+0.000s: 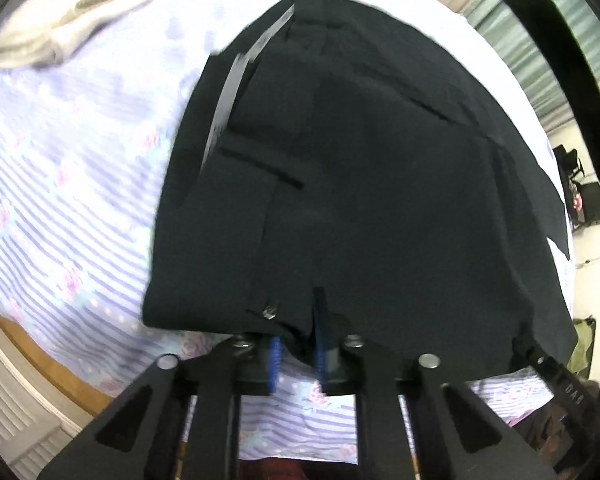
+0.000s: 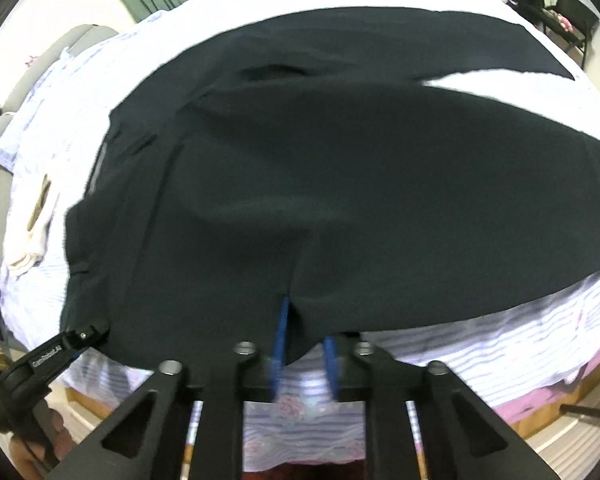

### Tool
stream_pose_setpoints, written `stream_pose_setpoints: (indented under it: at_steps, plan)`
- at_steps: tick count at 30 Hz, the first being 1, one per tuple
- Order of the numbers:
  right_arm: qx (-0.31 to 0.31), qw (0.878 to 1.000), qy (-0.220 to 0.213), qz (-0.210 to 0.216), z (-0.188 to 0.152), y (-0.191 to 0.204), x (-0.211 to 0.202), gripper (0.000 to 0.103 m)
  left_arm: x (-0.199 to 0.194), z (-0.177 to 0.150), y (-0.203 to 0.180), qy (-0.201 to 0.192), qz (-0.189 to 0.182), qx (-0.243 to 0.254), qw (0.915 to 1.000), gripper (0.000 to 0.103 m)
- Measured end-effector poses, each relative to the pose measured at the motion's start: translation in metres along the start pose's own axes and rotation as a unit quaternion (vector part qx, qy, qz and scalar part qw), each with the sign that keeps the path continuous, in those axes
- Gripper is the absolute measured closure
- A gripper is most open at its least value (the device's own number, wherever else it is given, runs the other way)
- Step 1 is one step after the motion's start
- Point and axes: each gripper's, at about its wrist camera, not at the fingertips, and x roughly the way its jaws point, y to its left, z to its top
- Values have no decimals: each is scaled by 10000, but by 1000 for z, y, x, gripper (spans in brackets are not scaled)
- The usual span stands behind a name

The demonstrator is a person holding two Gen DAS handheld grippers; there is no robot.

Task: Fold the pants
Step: 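Lower both grippers onto the trouser hems and close on the cuffs, then lift the cuffs with both grippers and carry them toward the waistband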

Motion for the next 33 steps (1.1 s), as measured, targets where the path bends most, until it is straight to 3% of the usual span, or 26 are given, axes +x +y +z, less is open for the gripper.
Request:
stream_pose_setpoints:
  at_steps: [7, 12, 15, 17, 21, 27, 33]
  plan:
    - [-133, 9982, -586, 59, 37, 8, -66, 94, -74, 25, -30, -579, -114, 358, 9976, 93]
    - [-385, 9904, -1324, 85, 88, 22, -107, 96, -127, 74, -70, -1515, -265, 794, 9849, 93]
    - [-545, 9837, -1715, 34, 130, 31, -109, 96, -132, 118, -86, -1961, -431, 896, 9755, 93]
    - [-638, 9795, -1910, 0, 155, 33, -108, 97, -125, 146, -93, -2094, -557, 939, 9717, 93]
    - [-681, 9772, -2012, 11, 218, 36, -74, 97, -94, 206, -112, -2248, -455, 1194, 9660, 93]
    - [-887, 9792, -1822, -85, 282, 41, -11, 97, -14, 280, -123, -1925, -190, 1194, 9738, 93]
    - [-1144, 9836, -1387, -158, 322, 55, 60, 97, 45, 323, -113, -1381, -59, 1061, 9847, 93]
